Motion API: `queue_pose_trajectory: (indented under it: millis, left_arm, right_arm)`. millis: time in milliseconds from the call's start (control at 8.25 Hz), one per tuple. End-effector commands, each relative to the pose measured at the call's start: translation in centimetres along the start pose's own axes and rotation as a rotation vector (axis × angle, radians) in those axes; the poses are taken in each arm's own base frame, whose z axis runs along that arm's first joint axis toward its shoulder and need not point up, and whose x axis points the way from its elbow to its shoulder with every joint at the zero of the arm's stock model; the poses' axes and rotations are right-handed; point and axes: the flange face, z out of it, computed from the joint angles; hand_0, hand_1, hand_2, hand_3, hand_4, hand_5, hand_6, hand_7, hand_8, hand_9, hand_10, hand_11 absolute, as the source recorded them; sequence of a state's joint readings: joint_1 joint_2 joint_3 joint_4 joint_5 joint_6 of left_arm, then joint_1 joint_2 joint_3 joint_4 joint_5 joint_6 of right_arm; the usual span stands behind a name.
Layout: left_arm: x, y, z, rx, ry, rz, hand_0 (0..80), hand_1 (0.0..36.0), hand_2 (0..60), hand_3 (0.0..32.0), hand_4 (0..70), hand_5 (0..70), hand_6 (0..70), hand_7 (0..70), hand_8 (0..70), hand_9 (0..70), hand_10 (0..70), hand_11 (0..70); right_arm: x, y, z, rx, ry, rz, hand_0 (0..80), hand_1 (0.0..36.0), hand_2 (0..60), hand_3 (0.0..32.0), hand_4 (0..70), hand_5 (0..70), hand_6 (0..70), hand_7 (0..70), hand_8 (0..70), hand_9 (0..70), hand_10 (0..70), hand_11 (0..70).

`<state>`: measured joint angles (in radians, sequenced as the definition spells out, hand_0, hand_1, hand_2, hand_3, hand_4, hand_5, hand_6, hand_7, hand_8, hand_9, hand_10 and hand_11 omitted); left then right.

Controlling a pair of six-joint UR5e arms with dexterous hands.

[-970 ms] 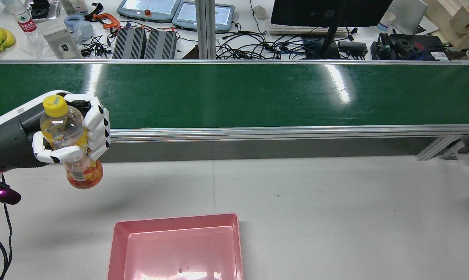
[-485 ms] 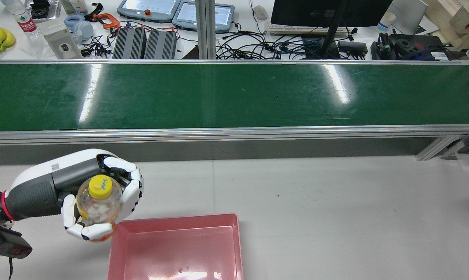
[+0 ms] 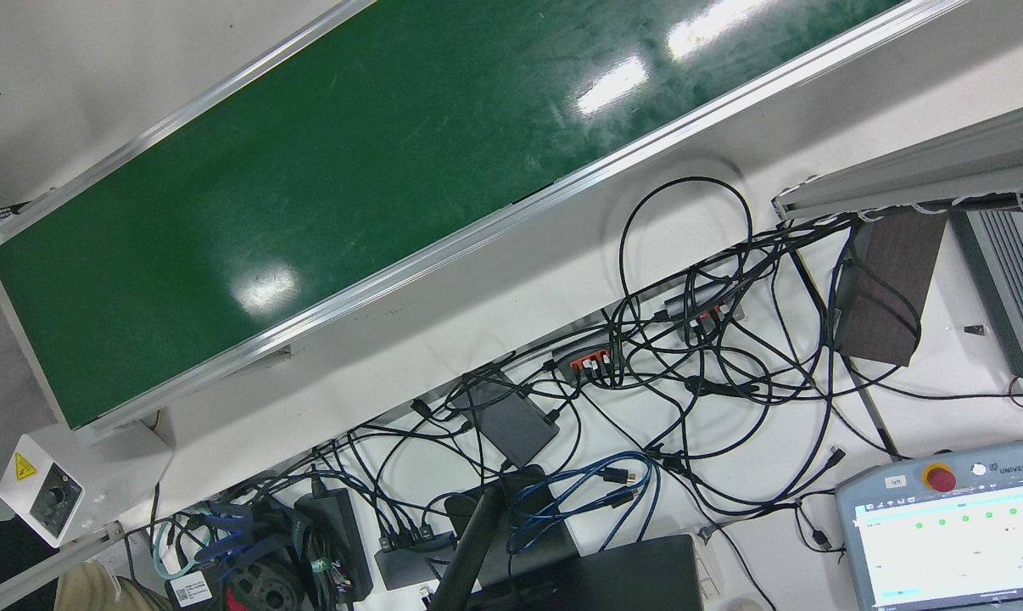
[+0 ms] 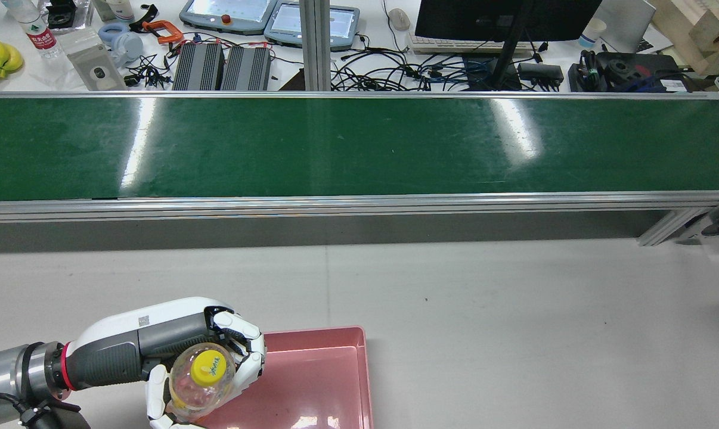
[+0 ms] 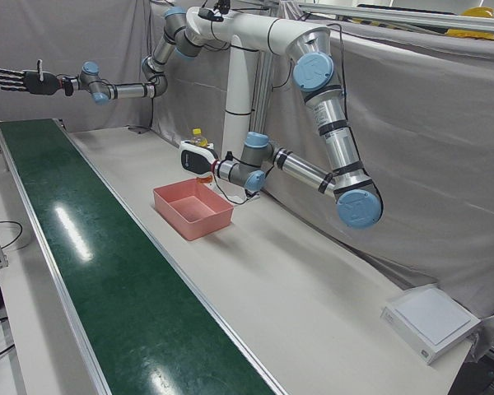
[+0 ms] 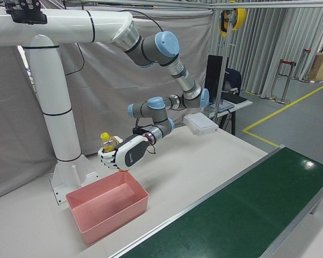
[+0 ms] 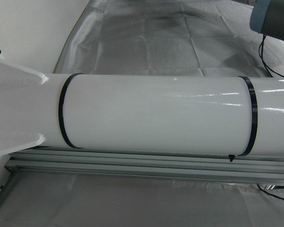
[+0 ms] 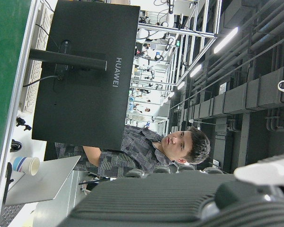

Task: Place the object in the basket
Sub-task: 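Carry the held bottle with the left hand over the pink tray, then lower the bottle into the pink tray and open the left hand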

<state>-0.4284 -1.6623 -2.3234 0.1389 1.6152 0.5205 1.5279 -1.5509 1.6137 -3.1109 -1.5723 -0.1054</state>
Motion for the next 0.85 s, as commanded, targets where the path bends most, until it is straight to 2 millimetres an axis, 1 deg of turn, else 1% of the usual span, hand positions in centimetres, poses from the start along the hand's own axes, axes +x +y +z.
queue_pose_trajectory:
  millis: [0, 121, 242, 364, 485, 606, 727]
  left_arm:
    - [-3.7, -2.8, 1.0, -0.028, -0.019, -0.029, 77.9, 3.0, 0.0, 0.0, 70.0, 56.3, 57.6, 70.0, 51.2, 69.6, 49.6, 69.9]
    - [-3.8, -2.6, 1.2, -0.034, -0.012, -0.033, 74.4, 7.9, 0.0, 0.0, 31.2, 40.3, 16.4, 38.6, 22.0, 34.2, 31.1, 45.9]
    - [-4.7, -2.2, 1.4, -0.044, -0.02, -0.045, 73.4, 9.8, 0.0, 0.0, 8.1, 36.3, 8.5, 23.8, 11.7, 18.3, 22.3, 34.4]
    - [-5.8, -2.0, 1.4, -0.044, -0.038, -0.055, 73.6, 11.0, 0.0, 0.0, 0.1, 30.1, 3.7, 16.5, 3.5, 5.6, 12.6, 20.7]
    - [-6.0, -2.1, 1.3, -0.04, -0.042, -0.051, 72.2, 11.5, 0.0, 0.0, 0.0, 22.0, 0.6, 11.6, 0.4, 0.9, 6.8, 12.3]
    - [-6.0, -2.0, 1.3, -0.041, -0.043, -0.051, 73.4, 12.4, 0.0, 0.0, 0.0, 8.3, 0.0, 4.1, 0.0, 0.0, 0.5, 2.9]
    - [-5.9, -1.9, 1.4, -0.044, -0.04, -0.051, 75.1, 13.0, 0.0, 0.0, 0.0, 0.9, 0.0, 2.7, 0.0, 0.0, 0.0, 0.1]
  right_arm:
    - [0.0, 0.0, 0.0, 0.0, 0.0, 0.001, 0.0, 0.0, 0.0, 0.0, 0.0, 0.0, 0.0, 0.0, 0.0, 0.0, 0.0, 0.0]
    - [0.0, 0.0, 0.0, 0.0, 0.0, 0.001, 0.0, 0.0, 0.0, 0.0, 0.0, 0.0, 0.0, 0.0, 0.0, 0.0, 0.0, 0.0]
    - [0.0, 0.0, 0.0, 0.0, 0.0, 0.001, 0.0, 0.0, 0.0, 0.0, 0.0, 0.0, 0.0, 0.0, 0.0, 0.0, 0.0, 0.0]
    - [0.0, 0.0, 0.0, 0.0, 0.0, 0.0, 0.0, 0.0, 0.0, 0.0, 0.0, 0.0, 0.0, 0.0, 0.0, 0.0, 0.0, 0.0]
    - [0.0, 0.0, 0.0, 0.0, 0.0, 0.001, 0.0, 0.0, 0.0, 0.0, 0.0, 0.0, 0.0, 0.0, 0.0, 0.0, 0.0, 0.0]
    - [0.0, 0.0, 0.0, 0.0, 0.0, 0.001, 0.0, 0.0, 0.0, 0.0, 0.0, 0.0, 0.0, 0.0, 0.0, 0.0, 0.0, 0.0]
    - [0.0, 0.0, 0.0, 0.0, 0.0, 0.001, 0.0, 0.0, 0.0, 0.0, 0.0, 0.0, 0.0, 0.0, 0.0, 0.0, 0.0, 0.0]
